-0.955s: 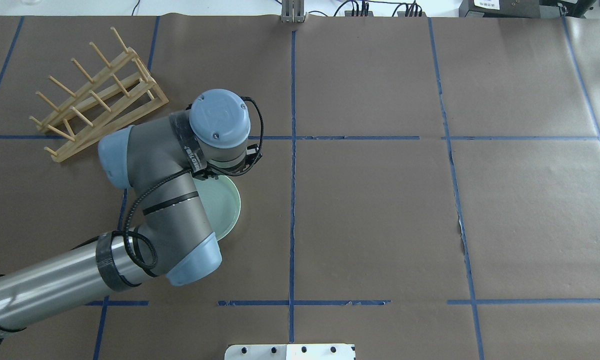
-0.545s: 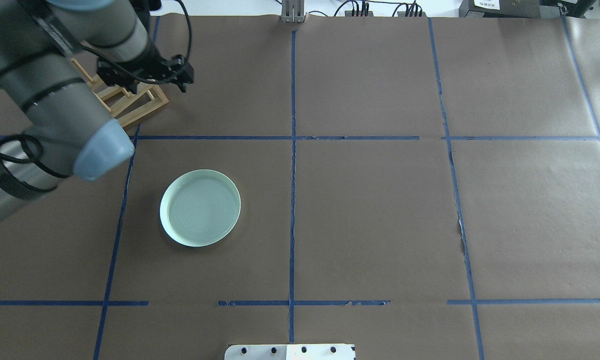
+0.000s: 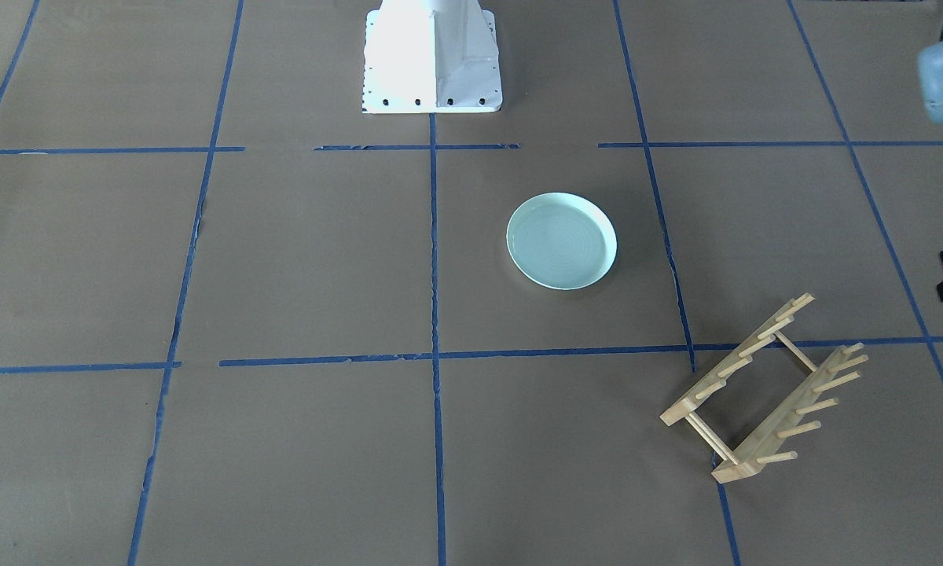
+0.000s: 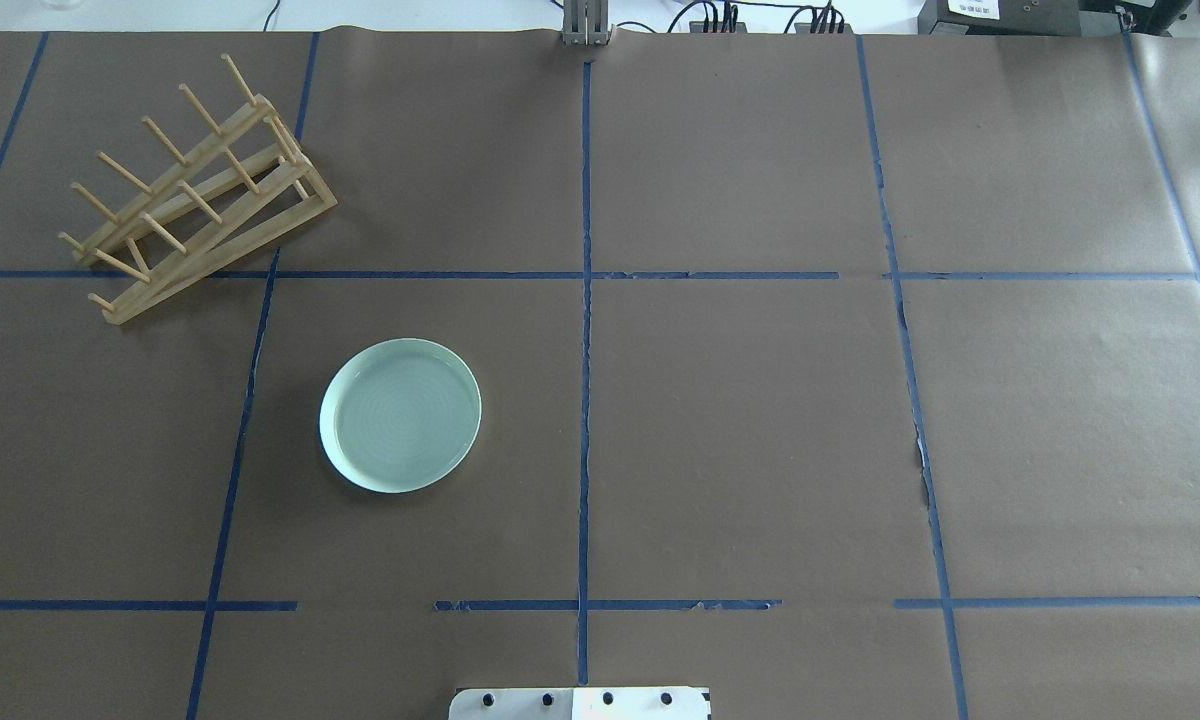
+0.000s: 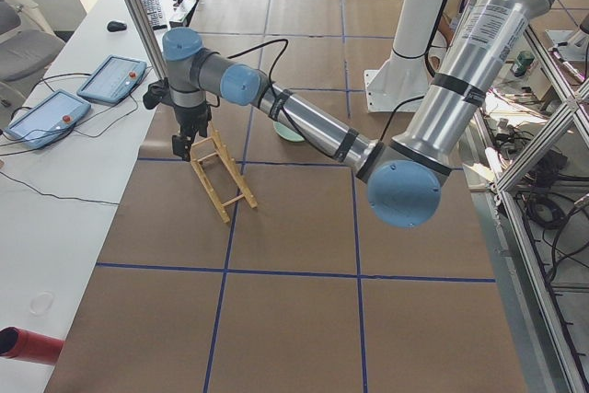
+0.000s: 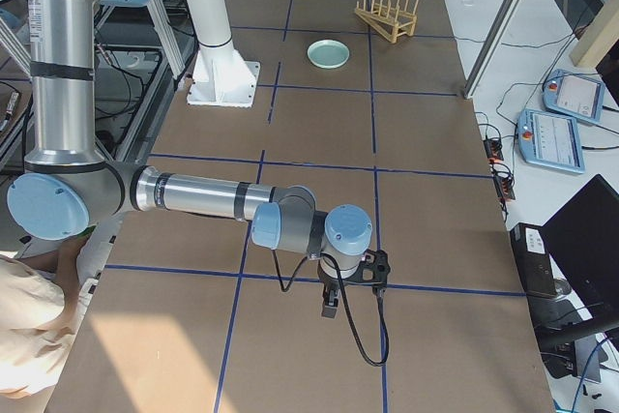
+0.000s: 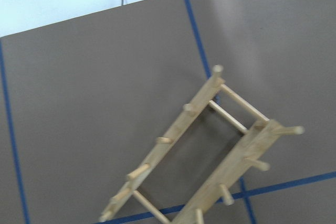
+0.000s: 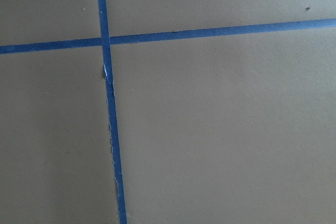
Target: Place plate on table
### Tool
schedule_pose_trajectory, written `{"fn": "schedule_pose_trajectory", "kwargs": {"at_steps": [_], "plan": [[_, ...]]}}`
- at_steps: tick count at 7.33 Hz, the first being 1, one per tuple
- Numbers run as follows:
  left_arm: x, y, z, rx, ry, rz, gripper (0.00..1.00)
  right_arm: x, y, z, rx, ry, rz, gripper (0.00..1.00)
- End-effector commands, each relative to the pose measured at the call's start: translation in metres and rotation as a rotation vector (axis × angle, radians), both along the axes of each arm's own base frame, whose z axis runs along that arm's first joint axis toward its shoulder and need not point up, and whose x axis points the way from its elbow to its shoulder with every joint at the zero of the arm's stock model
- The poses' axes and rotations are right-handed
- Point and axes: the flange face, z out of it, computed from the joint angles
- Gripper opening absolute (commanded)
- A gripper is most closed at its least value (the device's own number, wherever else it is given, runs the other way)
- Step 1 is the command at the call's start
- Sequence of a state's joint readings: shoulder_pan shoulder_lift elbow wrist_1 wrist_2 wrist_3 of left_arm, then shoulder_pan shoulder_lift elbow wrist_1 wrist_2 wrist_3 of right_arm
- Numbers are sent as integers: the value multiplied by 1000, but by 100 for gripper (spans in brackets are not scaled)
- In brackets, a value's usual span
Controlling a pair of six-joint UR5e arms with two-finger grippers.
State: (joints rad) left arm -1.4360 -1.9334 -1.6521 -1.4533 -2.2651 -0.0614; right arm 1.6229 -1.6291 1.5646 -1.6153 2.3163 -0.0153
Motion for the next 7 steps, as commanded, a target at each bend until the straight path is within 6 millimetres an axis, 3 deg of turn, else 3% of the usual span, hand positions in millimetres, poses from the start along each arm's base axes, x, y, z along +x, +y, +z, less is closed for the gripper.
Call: {"fn": "schedule_pose_trajectory", "kwargs": {"at_steps": [1, 2, 3, 4, 7], "plan": [[-54, 89, 139, -111, 111, -25, 100, 0, 0, 0, 0, 0, 0, 100], [-50, 137, 190, -184, 199, -6, 100, 0, 0, 1, -1, 0, 0, 100], [-53, 148, 198, -168, 196, -11, 100, 0, 0, 0, 0, 0, 0, 100], [-70, 165, 210, -178, 179, -49, 100, 0, 0, 0, 0, 0, 0, 100], [-100, 168, 215, -185, 147, -119, 100, 0, 0, 0, 0, 0, 0, 100]]}}
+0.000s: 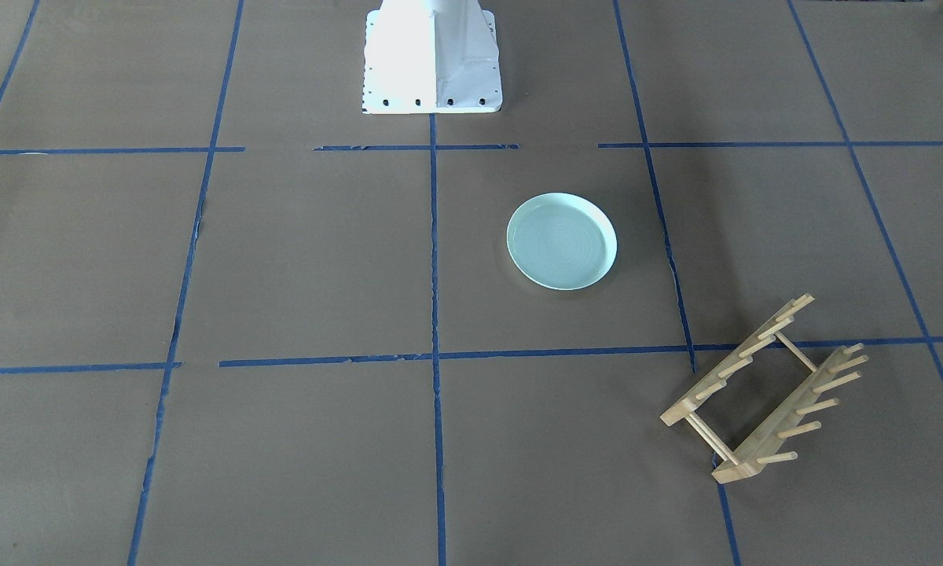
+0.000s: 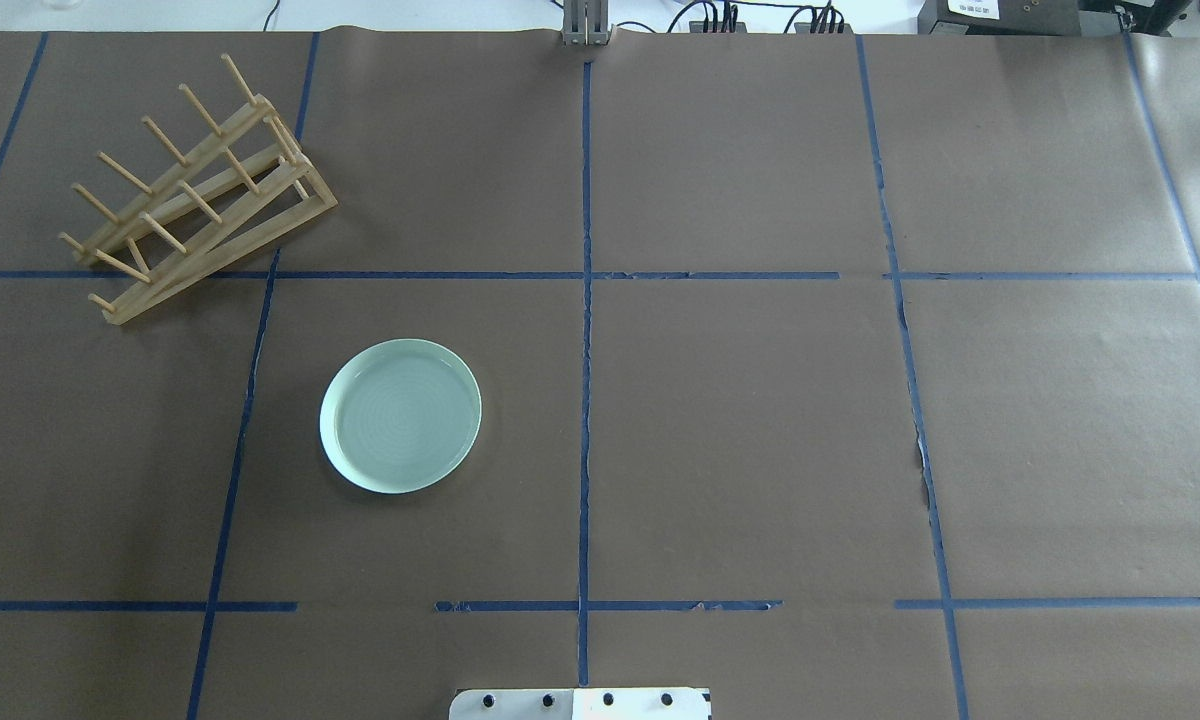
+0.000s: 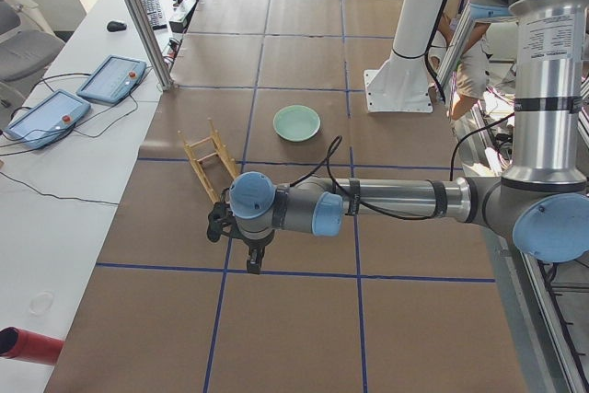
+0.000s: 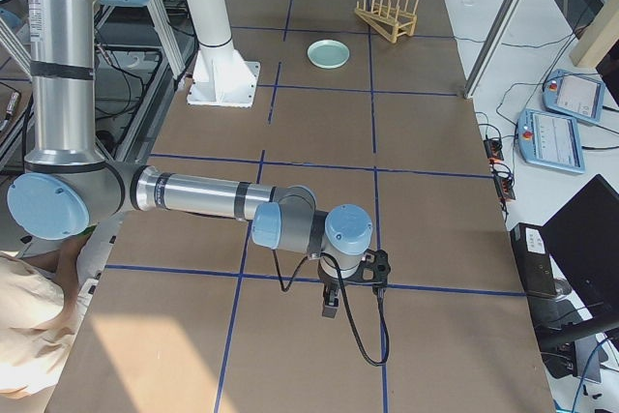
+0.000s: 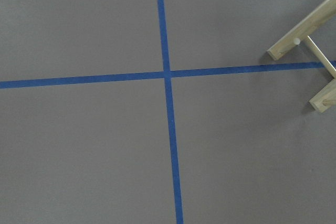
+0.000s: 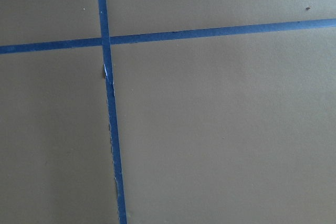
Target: Place plate on table
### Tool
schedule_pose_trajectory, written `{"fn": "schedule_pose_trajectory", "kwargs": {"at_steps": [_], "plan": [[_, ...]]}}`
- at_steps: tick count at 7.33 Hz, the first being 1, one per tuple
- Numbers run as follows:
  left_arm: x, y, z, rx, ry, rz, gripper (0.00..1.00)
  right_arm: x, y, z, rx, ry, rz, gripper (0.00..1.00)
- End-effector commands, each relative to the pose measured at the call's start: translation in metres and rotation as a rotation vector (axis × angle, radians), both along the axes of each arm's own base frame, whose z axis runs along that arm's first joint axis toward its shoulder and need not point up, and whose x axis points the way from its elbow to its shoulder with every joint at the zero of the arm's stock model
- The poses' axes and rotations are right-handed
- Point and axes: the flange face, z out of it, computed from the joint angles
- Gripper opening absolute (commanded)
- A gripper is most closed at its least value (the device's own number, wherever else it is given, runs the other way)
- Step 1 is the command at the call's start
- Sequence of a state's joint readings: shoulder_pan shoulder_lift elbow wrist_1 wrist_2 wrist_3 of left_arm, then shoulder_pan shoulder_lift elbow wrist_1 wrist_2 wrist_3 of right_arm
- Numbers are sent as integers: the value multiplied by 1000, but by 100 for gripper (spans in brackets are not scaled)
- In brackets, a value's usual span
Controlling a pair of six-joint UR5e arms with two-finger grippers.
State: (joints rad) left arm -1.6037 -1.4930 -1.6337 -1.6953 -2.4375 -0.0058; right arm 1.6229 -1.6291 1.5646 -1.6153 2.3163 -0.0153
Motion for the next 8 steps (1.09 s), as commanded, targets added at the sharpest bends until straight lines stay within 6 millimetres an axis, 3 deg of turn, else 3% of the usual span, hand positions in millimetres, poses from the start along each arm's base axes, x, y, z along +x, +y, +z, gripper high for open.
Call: {"fn": "schedule_pose_trajectory", "kwargs": {"at_steps": [1, 2, 4, 6, 8], "plan": [[-12, 3, 0, 0, -6, -26, 100, 0, 0, 0, 0, 0, 0, 100], [-12, 5, 7, -15, -13, -28, 100, 0, 0, 0, 0, 0, 0, 100], [-14, 5, 3, -6, -20, -34, 100, 0, 0, 0, 0, 0, 0, 100], [-23, -1, 3, 7, -147, -50, 100, 0, 0, 0, 0, 0, 0, 100], [-26, -5, -7, 31, -192, -58, 100, 0, 0, 0, 0, 0, 0, 100]]}}
